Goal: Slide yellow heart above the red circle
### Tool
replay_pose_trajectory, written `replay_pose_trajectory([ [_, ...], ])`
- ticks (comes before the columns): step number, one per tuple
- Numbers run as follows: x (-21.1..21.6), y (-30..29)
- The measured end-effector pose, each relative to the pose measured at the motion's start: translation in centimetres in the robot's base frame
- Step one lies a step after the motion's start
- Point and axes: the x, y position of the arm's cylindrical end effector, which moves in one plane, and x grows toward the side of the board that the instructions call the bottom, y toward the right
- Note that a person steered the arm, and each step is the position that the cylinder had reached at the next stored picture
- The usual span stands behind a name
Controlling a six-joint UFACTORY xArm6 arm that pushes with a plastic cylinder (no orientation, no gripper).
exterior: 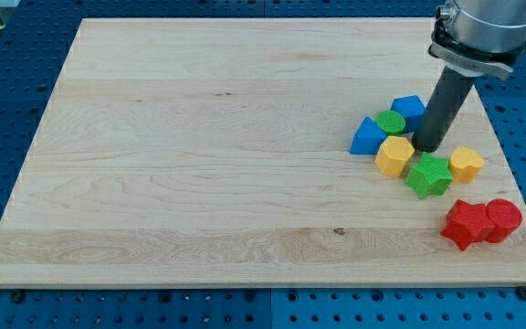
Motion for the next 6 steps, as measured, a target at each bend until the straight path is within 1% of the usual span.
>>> replay_pose_trajectory([
  [2,2.3,1.7],
  [5,5.7,2.0],
  [6,3.9,1.2],
])
